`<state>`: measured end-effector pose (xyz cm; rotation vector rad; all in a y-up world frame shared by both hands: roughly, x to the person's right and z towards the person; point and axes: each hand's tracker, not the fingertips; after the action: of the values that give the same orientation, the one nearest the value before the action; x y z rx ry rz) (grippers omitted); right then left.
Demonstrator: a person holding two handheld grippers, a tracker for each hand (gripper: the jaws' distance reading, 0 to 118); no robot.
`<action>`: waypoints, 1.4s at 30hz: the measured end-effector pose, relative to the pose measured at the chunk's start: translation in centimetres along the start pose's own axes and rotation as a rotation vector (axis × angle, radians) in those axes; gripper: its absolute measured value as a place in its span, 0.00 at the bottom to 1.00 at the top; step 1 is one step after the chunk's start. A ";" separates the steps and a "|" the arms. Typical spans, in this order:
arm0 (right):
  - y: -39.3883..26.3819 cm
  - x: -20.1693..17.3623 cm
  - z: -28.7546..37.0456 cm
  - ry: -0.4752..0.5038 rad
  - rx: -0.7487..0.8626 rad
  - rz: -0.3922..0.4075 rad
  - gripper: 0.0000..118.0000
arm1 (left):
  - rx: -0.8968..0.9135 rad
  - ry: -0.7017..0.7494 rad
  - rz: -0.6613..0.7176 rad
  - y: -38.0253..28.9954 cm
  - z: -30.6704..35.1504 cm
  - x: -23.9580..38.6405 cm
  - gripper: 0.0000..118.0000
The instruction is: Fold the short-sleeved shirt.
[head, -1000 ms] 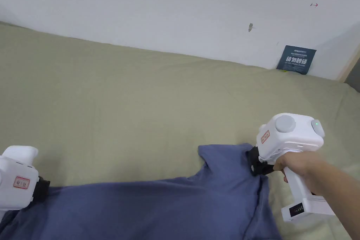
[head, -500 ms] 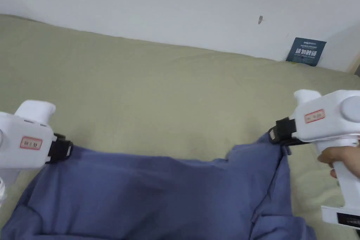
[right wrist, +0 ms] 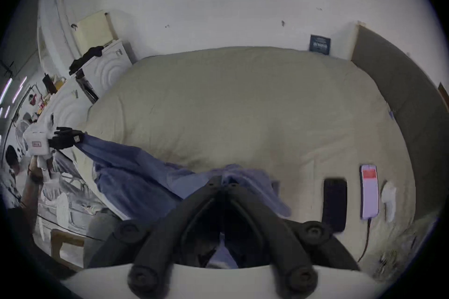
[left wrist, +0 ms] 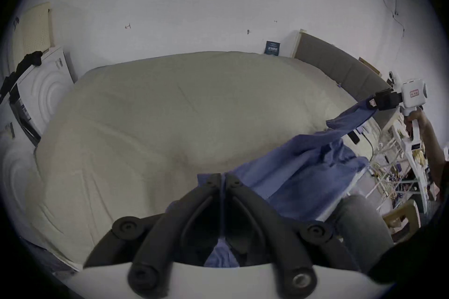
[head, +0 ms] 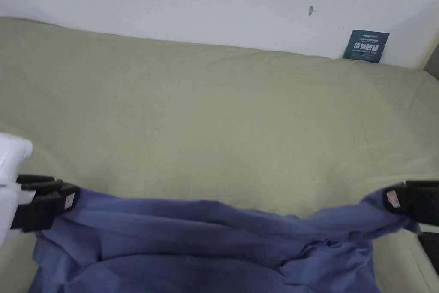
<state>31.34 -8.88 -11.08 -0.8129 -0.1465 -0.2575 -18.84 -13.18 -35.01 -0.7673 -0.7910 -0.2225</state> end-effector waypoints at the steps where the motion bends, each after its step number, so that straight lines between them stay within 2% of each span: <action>1: -1.2 0.2 0.5 0.005 -0.005 -0.028 0.02 | -0.010 -0.005 -0.001 -0.8 0.4 0.2 0.02; 5: -6.0 1.0 1.3 0.009 -0.060 -0.123 0.02 | -0.047 -0.062 0.044 -4.7 1.3 -0.1 0.02; 9: -10.5 2.4 0.5 -0.019 -0.127 -0.244 0.02 | -0.135 -0.042 0.094 -8.7 0.2 -0.3 0.02; 15: -13.8 3.6 -1.5 -0.054 -0.150 -0.275 0.02 | -0.179 -0.031 0.131 -12.8 -2.3 -0.4 0.03; 18: -14.0 4.0 -2.3 -0.145 -0.171 -0.243 0.02 | -0.231 -0.008 0.206 -14.1 -3.3 -0.6 0.05; 20: -13.8 4.1 -2.5 -0.123 -0.166 -0.262 0.02 | -0.220 0.010 0.224 -14.5 -3.1 -0.6 0.21; 21: -13.7 4.1 -2.3 -0.129 -0.171 -0.281 0.03 | -0.212 0.020 0.240 -14.5 -2.6 -0.7 0.35; 22: -13.7 4.1 -1.8 -0.133 -0.160 -0.291 0.10 | -0.205 0.026 0.267 -14.4 -2.0 -0.8 0.61; 23: -13.4 3.9 -1.2 -0.139 -0.146 -0.284 0.26 | -0.181 0.028 0.296 -14.2 -1.2 -1.0 0.71; 25: -12.5 3.0 0.2 -0.165 -0.078 -0.236 0.66 | -0.100 0.012 0.353 -13.1 1.1 -1.1 0.72; 27: -11.0 1.6 2.0 -0.197 0.008 -0.173 0.66 | -0.015 0.039 0.345 -11.1 3.2 -0.6 0.72; 29: -9.6 -0.1 3.1 -0.221 0.082 -0.123 0.66 | 0.059 0.072 0.279 -8.9 4.9 0.7 0.72; 33: -7.2 -4.8 3.9 -0.240 0.175 -0.054 0.66 | 0.169 0.149 0.146 -4.7 5.9 5.1 0.69; 34: -7.0 -5.8 3.7 -0.237 0.179 -0.048 0.65 | 0.190 0.162 0.122 -4.1 5.7 6.3 0.61; 36: -6.6 -8.6 3.2 -0.238 0.180 -0.028 0.50 | 0.201 0.174 0.084 -3.0 4.7 9.1 0.33; 37: -6.7 -9.6 2.9 -0.239 0.172 -0.015 0.26 | 0.196 0.176 0.074 -2.7 4.1 10.3 0.12; 38: -7.0 -10.5 2.1 -0.244 0.168 -0.003 0.07 | 0.185 0.188 0.058 -2.6 3.2 11.6 0.03; 42: -9.7 -14.0 0.0 -0.245 0.186 0.028 0.01 | 0.113 0.209 0.072 -3.9 0.1 15.9 0.00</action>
<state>15.21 -12.87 -7.53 -0.6588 -0.3833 -0.1147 -9.56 -14.42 -21.52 -0.6522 -0.5721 -0.1887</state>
